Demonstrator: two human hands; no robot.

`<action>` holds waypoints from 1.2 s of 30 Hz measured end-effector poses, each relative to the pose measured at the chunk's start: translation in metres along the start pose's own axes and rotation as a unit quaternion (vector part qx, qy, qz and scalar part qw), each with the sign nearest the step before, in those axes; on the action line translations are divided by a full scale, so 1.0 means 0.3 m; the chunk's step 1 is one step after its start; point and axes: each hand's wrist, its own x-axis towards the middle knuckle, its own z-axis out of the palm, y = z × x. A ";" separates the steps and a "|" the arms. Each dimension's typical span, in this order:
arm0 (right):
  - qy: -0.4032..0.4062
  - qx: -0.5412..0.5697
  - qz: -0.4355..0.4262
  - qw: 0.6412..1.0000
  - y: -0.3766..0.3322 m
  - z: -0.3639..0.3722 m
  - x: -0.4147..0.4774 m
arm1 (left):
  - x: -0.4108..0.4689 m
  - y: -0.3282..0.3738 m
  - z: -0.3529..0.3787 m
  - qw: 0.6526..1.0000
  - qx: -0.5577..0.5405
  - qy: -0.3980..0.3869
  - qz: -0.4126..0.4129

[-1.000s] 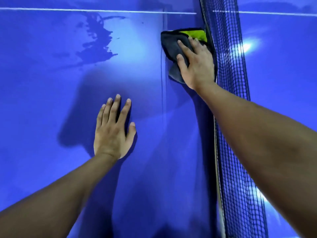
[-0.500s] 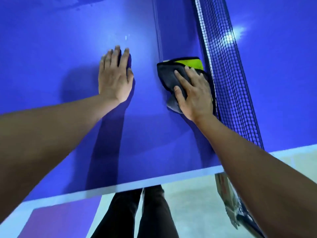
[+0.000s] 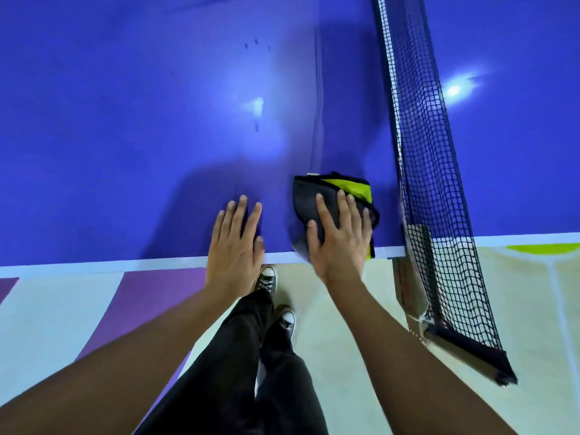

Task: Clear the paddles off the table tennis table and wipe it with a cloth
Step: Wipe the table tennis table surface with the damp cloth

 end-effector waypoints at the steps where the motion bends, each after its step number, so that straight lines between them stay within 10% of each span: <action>1: -0.016 -0.009 -0.009 1.000 -0.046 0.014 -0.027 | 0.001 -0.003 -0.012 1.000 -0.004 -0.008 0.000; 17: -0.039 -0.039 -0.066 0.996 -0.150 0.103 0.393 | 0.492 -0.220 -0.156 0.999 -0.030 0.016 -0.012; 26: -0.016 -0.049 -0.073 0.996 -0.196 0.178 0.989 | 1.180 -0.360 -0.241 0.999 -0.010 0.038 0.015; 36: -0.034 -0.057 -0.003 0.998 -0.263 0.226 1.768 | 1.315 -0.400 -0.194 0.999 0.022 0.038 0.002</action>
